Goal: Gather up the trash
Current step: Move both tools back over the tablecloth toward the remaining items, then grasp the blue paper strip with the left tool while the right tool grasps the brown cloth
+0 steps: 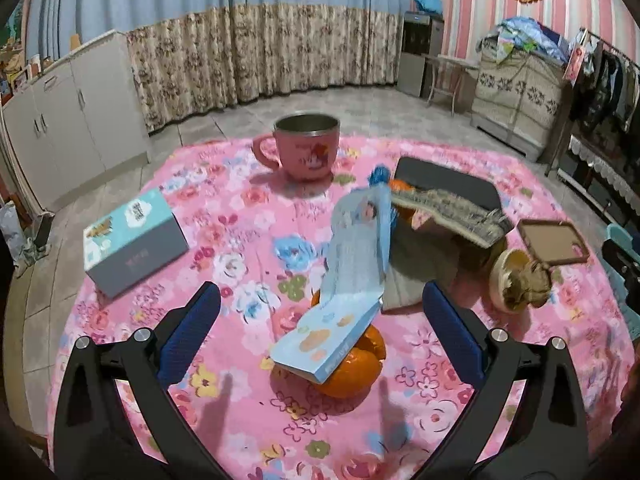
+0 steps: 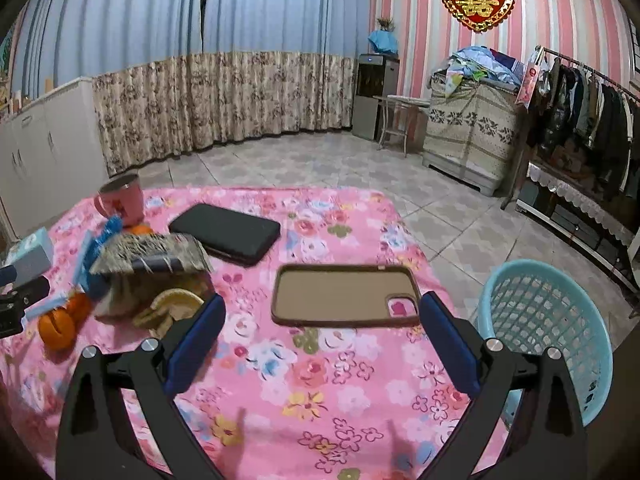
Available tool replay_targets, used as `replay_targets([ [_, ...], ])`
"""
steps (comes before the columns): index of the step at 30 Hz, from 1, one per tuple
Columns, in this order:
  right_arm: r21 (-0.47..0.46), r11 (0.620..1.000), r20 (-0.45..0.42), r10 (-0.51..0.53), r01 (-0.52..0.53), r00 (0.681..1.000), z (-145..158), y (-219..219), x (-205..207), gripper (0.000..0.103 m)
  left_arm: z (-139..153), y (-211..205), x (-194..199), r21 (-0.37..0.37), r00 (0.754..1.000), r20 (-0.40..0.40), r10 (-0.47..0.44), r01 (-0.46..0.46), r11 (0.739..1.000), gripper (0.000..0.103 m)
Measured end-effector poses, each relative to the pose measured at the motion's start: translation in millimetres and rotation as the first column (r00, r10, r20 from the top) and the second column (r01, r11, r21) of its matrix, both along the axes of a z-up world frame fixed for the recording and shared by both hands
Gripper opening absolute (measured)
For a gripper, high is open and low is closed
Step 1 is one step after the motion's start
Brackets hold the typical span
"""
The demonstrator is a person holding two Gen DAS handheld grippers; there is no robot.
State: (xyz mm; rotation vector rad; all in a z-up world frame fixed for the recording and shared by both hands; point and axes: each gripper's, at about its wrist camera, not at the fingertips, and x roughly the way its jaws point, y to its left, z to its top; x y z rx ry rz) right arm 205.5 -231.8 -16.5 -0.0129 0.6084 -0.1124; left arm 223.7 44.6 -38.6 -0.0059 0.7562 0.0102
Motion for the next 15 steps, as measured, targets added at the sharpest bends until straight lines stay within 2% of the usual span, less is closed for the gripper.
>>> replay_targets([
  [6,0.003,1.000,-0.029,-0.004,0.004,1.000,-6.3,2.1,5.4,0.095,-15.1,-13.0,13.2,0.031,1.000,-0.028,-0.014,0.015,0.999,0.097],
  [9,-0.009,1.000,-0.031,-0.004,0.003,0.999,-7.7,5.4,5.3,0.095,-22.1,-23.5,16.3,0.043,0.997,-0.046,-0.060,0.062,0.997,0.097],
  [11,-0.018,1.000,-0.034,0.006,-0.006,0.999,-8.5,8.9,5.2,0.095,-28.4,-30.9,18.9,0.082,0.996,-0.059,-0.073,0.077,0.994,0.094],
  [13,-0.024,1.000,-0.035,0.012,-0.013,0.999,-9.2,11.6,4.6,0.095,-33.1,-33.1,22.5,0.087,0.994,-0.077,-0.080,0.086,0.992,0.081],
  [15,-0.028,0.999,-0.039,0.016,-0.017,0.999,-9.5,10.9,3.7,0.095,-37.4,-29.1,26.8,0.059,0.991,-0.107,-0.077,0.084,0.995,0.070],
])
